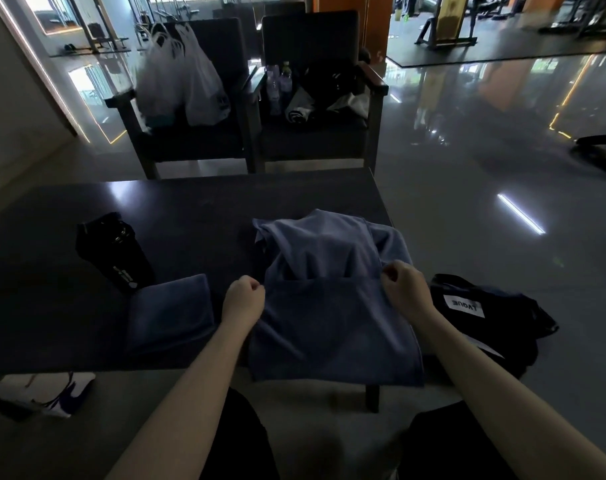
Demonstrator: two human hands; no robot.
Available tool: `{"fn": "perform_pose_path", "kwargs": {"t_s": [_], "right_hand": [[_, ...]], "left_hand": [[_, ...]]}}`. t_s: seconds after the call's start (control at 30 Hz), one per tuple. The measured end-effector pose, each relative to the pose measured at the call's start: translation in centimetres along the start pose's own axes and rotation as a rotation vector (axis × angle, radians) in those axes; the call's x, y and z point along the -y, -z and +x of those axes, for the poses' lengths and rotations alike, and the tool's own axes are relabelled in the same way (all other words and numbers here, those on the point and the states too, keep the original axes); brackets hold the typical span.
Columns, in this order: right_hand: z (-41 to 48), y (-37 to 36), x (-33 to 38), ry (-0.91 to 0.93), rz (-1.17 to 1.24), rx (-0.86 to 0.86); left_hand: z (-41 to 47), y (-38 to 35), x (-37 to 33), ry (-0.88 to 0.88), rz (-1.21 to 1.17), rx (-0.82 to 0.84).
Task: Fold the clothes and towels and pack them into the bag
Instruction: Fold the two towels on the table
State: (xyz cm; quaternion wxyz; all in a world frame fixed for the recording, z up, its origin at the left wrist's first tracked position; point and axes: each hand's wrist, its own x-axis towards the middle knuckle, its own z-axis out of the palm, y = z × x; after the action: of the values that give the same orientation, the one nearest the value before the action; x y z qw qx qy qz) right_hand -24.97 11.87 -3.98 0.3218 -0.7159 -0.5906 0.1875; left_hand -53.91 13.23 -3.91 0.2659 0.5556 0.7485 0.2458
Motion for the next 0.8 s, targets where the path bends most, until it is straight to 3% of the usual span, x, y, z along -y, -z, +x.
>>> {"fn": "perform_pose_path", "kwargs": {"t_s": [0.27, 0.57, 0.7, 0.8], "right_hand": [[7.4, -2.8, 0.0, -0.092, -0.084, 0.025], [10.6, -4.1, -0.3, -0.241, -0.019, 0.131], [11.0, -3.3, -0.2, -0.234, 0.023, 0.199], [11.2, -2.3, -0.2, -0.201, 0.03, 0.085]], "left_hand": [[7.6, -1.6, -2.5, 0.077, 0.045, 0.129], [10.8, -3.8, -3.6, 0.181, -0.078, 0.105], [11.0, -2.9, -3.4, 0.17, 0.057, 0.13], [10.9, -1.8, -3.1, 0.114, 0.21, 0.095]]}}
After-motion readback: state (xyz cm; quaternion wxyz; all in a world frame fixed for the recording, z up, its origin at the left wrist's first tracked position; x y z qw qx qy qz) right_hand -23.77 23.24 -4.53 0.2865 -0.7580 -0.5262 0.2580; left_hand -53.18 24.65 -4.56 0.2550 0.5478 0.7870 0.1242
